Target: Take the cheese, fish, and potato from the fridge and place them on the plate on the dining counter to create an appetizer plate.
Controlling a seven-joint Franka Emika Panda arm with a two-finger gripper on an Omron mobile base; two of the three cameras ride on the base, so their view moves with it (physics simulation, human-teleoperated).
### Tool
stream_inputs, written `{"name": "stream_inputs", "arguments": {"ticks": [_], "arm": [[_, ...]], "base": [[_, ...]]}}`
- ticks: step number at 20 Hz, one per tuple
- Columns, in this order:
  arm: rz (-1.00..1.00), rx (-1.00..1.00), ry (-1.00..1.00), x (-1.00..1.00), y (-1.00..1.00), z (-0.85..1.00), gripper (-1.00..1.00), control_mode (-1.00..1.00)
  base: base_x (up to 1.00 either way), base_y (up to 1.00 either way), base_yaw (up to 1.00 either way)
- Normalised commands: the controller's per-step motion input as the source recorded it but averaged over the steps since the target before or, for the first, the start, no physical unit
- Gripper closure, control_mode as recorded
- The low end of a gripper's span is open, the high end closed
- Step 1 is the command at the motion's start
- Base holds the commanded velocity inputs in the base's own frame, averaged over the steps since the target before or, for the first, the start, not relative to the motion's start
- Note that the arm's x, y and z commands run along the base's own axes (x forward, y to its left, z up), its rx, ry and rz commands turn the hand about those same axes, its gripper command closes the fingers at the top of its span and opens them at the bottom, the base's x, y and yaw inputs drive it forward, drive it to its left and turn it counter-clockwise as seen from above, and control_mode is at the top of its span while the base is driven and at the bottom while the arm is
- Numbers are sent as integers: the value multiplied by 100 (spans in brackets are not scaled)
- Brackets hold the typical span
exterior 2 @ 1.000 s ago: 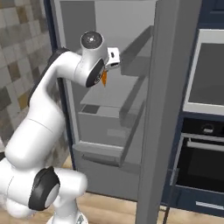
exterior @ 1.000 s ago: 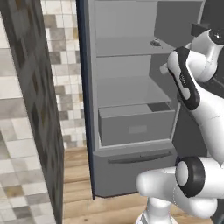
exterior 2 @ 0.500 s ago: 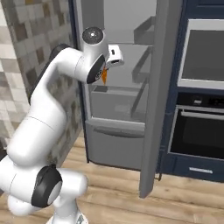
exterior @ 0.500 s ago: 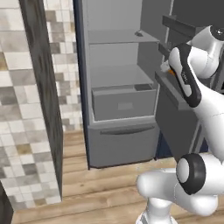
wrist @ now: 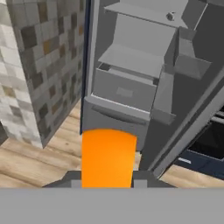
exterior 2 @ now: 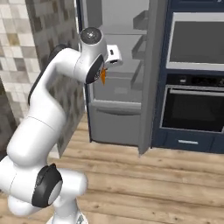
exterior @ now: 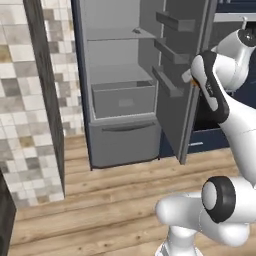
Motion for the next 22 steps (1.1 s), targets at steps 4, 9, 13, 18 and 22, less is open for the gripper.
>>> {"name": "stream_inputs", "arguments": {"ticks": [4, 9, 13, 18, 22], "arm": [[0, 0, 0, 0, 0, 0, 100, 100], [0, 0, 0, 0, 0, 0, 100, 100], [0, 0, 0, 0, 0, 0, 100, 100], [0, 0, 0, 0, 0, 0, 100, 100], [0, 0, 0, 0, 0, 0, 100, 100]], "base": [[-100, -11, -27], [-100, -7, -42], [-100, 0, -45], [-100, 5, -37], [-100, 25, -25]]}}
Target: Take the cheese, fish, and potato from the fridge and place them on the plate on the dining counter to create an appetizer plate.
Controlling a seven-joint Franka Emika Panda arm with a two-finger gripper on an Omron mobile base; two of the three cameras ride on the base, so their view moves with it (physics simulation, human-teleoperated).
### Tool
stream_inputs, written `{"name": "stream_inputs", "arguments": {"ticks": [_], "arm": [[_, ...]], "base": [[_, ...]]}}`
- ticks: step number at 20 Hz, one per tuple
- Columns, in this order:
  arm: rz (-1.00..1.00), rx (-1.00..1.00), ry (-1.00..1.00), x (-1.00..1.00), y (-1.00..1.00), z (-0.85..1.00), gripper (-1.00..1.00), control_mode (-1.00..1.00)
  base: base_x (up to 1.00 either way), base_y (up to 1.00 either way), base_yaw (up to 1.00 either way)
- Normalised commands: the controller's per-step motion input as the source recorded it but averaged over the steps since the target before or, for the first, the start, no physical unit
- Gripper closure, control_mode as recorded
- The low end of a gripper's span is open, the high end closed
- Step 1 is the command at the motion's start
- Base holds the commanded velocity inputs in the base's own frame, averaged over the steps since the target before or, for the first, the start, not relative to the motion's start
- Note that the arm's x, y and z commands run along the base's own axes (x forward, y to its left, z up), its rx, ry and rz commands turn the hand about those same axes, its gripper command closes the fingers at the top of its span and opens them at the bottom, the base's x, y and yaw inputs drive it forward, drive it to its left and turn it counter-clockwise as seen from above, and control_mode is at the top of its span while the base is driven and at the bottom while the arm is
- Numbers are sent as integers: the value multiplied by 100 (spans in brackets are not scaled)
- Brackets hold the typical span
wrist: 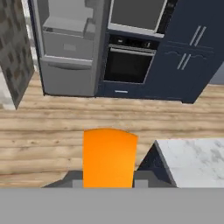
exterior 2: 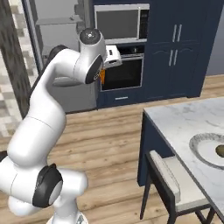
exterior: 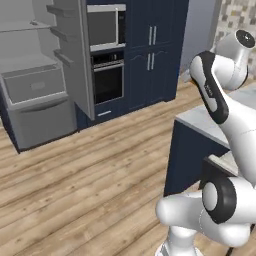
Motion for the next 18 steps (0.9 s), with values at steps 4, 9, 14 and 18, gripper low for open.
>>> {"name": "stream_inputs", "arguments": {"ticks": [4, 9, 14, 18], "arm": [[0, 0, 0, 0, 0, 0, 100, 100], [0, 0, 0, 0, 0, 0, 100, 100], [0, 0, 0, 0, 0, 0, 100, 100], [0, 0, 0, 0, 0, 0, 100, 100]], "base": [[-100, 1, -38], [-40, -15, -50], [2, -16, -52], [17, 0, -56]]}}
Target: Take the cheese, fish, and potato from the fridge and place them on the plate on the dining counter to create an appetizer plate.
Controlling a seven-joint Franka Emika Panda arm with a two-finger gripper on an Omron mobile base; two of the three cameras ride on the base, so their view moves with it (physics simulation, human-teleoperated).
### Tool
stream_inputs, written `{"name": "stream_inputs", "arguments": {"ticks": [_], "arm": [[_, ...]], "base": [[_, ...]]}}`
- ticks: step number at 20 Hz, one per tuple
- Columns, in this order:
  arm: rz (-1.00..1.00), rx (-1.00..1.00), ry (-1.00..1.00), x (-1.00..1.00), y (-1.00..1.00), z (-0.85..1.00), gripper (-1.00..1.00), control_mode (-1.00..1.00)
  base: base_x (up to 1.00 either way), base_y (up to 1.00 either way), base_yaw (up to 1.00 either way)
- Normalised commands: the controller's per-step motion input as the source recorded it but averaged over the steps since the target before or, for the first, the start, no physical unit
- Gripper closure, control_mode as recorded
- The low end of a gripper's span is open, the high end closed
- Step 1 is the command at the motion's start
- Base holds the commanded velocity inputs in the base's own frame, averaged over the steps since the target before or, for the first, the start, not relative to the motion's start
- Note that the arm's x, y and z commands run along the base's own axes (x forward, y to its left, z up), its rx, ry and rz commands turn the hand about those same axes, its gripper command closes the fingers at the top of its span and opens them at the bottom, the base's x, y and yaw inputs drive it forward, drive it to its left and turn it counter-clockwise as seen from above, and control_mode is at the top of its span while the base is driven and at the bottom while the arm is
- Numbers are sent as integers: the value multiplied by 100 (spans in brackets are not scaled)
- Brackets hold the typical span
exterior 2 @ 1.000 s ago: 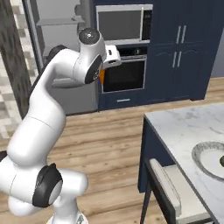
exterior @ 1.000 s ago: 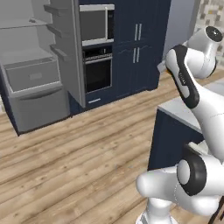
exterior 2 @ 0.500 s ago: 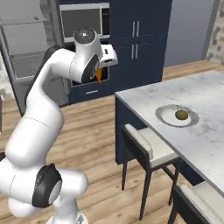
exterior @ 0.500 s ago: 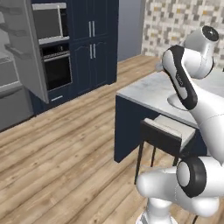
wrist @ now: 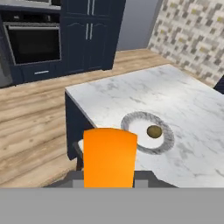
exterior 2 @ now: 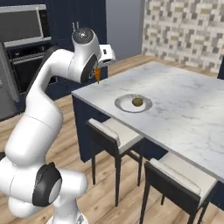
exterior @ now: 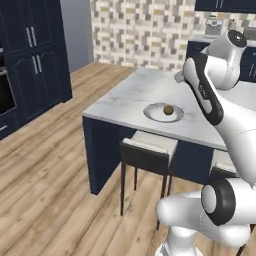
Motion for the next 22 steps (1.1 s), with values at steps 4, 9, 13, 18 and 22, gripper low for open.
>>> {"name": "stream_inputs", "arguments": {"ticks": [4, 9, 13, 18, 22], "arm": [[0, 0, 0, 0, 0, 0, 100, 100], [0, 0, 0, 0, 0, 0, 100, 100], [0, 0, 0, 0, 0, 0, 100, 100], [0, 0, 0, 0, 0, 0, 100, 100], [0, 0, 0, 0, 0, 0, 100, 100]], "base": [[24, 35, -54], [54, 94, -59], [58, 99, -59], [76, 53, -55], [95, 35, -48]]}}
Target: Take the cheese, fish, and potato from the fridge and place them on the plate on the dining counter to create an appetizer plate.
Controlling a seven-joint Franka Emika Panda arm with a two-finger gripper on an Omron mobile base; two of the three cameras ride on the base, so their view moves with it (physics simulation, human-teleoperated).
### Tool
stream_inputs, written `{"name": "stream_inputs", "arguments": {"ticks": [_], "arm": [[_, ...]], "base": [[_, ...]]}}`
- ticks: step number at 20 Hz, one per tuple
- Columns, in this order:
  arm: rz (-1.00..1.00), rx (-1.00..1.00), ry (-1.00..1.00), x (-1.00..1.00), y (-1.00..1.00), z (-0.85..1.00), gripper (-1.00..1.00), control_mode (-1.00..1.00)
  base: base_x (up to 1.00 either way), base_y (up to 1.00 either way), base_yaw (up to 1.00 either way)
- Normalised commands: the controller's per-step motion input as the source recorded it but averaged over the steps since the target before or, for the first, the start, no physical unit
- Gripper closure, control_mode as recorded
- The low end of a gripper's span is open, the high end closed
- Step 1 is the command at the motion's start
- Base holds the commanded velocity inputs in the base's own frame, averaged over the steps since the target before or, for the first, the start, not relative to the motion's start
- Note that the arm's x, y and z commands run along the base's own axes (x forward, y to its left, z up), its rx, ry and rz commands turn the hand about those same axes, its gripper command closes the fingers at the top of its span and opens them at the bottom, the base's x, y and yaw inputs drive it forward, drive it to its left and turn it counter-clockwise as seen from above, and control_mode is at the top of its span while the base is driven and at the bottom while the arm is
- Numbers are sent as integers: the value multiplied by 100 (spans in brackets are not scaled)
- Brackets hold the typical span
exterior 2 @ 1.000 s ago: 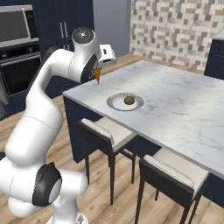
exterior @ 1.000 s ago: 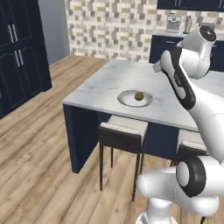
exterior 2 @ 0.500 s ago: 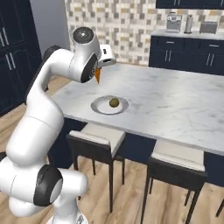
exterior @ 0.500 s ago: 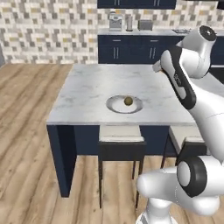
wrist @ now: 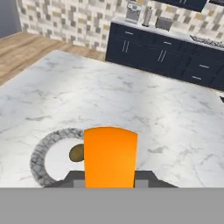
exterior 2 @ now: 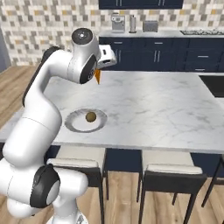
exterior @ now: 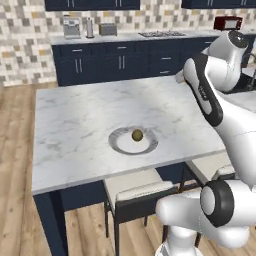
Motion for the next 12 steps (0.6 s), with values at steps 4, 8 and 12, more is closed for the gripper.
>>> {"name": "stream_inputs", "arguments": {"ticks": [4, 8, 12], "arm": [[0, 0, 0, 0, 0, 0, 100, 100], [-9, 0, 0, 20, 13, 0, 100, -100], [-4, 0, 9, 2, 5, -19, 100, -100]], "base": [[87, 46, -37], [36, 28, -13], [0, 0, 0]]}}
